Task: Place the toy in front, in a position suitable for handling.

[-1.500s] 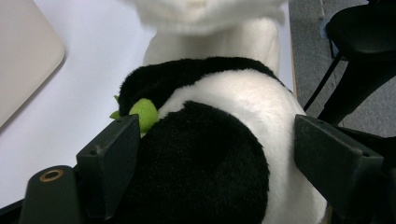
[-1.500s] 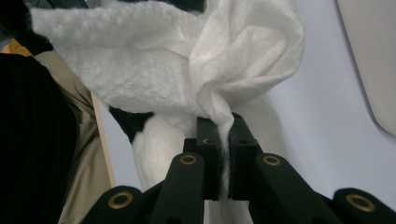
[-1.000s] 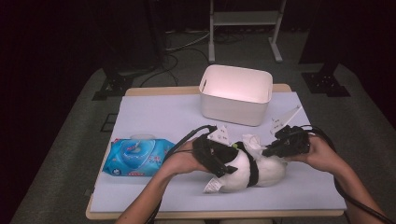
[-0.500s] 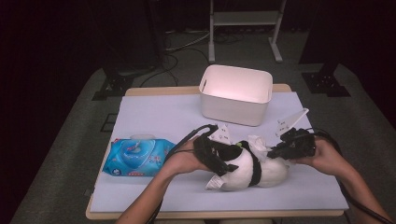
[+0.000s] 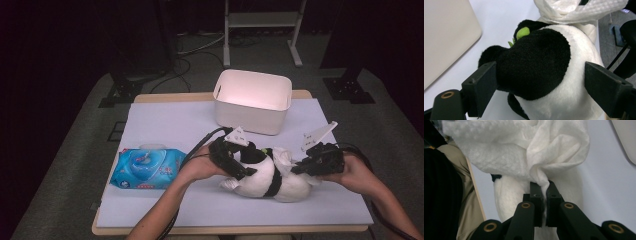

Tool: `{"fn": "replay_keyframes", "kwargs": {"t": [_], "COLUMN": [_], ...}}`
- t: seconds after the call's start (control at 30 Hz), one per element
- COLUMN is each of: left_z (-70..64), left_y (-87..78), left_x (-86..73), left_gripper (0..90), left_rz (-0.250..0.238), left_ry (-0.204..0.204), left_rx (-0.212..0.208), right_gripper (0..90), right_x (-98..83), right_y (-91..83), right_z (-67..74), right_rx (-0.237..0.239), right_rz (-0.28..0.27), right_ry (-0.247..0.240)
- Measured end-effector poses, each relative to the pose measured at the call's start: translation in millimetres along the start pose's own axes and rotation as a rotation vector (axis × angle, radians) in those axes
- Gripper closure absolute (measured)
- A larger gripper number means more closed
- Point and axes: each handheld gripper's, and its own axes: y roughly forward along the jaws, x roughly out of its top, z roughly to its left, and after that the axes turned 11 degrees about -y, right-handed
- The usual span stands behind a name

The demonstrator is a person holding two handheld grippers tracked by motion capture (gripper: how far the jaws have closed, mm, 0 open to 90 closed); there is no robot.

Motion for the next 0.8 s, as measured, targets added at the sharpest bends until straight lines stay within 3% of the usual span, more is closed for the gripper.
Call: {"fn": "replay_keyframes", "kwargs": {"t": [0.17, 0.27, 0.43, 0.53, 0.67, 0.8], "left_z": [1.9, 3.2, 3.3, 3.6, 6.9, 5.2], "left_y": [-0.9, -1.3, -0.3, -1.0, -2.7, -2.5], "left_x": [-0.8, -1.9, -2.7, -3.0, -7.1, -8.0], "left_gripper": [12.5, 12.6, 12.6, 12.2, 12.0, 10.4], "left_rz": [0.022, 0.02, -0.006, 0.01, -0.018, -0.041], "left_ry": [0.0, -0.003, -0.015, -0.007, -0.028, -0.038], "left_rx": [-0.017, -0.02, -0.033, -0.018, -0.035, -0.039], "right_gripper": [85.8, 85.8, 85.7, 85.6, 85.6, 85.5], "right_x": [15.7, 26.5, 43.9, 55.1, 57.8, 54.0], "right_y": [-0.8, 2.0, 7.9, 16.4, 15.0, 14.2], "right_z": [2.8, 3.5, 4.2, 6.0, 3.9, 3.3], "right_rx": [-0.02, -0.025, -0.003, 0.001, 0.004, -0.004], "right_rz": [0.009, 0.046, 0.061, 0.079, 0.059, 0.088], "right_ry": [-0.041, -0.073, -0.099, -0.128, -0.124, -0.123]}}
